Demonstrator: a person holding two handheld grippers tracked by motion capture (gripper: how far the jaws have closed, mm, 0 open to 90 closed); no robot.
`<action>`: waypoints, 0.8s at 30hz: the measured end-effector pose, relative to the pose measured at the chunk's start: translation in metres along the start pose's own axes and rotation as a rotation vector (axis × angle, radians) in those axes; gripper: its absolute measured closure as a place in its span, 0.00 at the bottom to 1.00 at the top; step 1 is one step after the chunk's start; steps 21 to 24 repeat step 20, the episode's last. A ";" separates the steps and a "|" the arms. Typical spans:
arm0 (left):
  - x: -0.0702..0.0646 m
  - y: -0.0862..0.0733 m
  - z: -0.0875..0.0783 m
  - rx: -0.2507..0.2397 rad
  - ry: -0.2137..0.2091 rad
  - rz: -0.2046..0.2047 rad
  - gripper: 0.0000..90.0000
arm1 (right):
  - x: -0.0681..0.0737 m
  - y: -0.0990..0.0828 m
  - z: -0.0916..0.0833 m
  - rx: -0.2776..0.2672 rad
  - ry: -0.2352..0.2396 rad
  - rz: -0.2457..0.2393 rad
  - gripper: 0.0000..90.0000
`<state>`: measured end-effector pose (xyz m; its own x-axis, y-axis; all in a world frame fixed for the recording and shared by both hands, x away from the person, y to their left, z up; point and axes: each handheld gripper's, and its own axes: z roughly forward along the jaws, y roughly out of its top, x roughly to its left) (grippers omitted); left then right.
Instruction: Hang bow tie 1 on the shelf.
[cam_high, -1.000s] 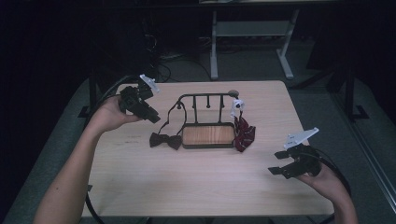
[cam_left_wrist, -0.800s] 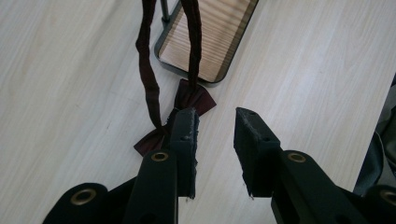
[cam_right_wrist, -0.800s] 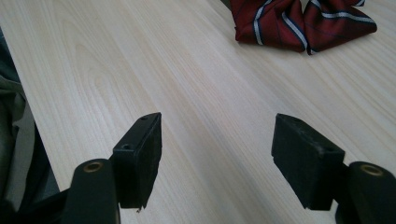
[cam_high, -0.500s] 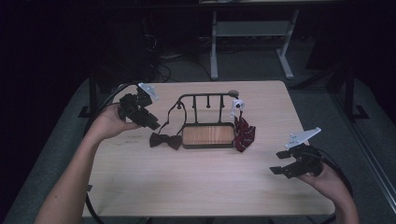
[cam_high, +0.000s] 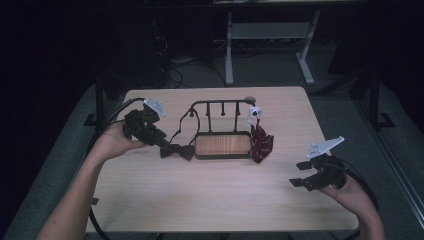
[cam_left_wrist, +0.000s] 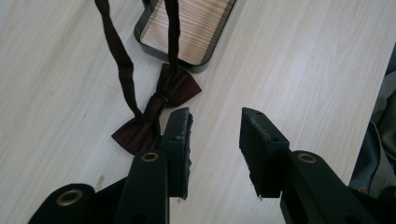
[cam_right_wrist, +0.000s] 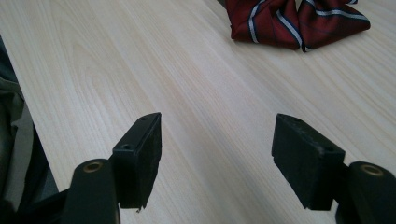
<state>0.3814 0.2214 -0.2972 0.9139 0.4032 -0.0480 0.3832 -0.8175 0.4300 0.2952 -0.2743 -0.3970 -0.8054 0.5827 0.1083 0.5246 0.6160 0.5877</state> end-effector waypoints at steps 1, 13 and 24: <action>-0.002 -0.002 0.001 -0.005 -0.001 -0.006 0.69 | 0.000 0.000 0.000 0.000 0.000 0.000 0.37; -0.012 -0.024 0.009 -0.014 -0.001 -0.004 0.65 | 0.000 -0.001 0.000 0.002 0.002 0.002 0.37; -0.020 -0.039 0.016 -0.023 0.004 -0.006 0.60 | 0.000 -0.001 0.000 0.000 0.000 0.000 0.36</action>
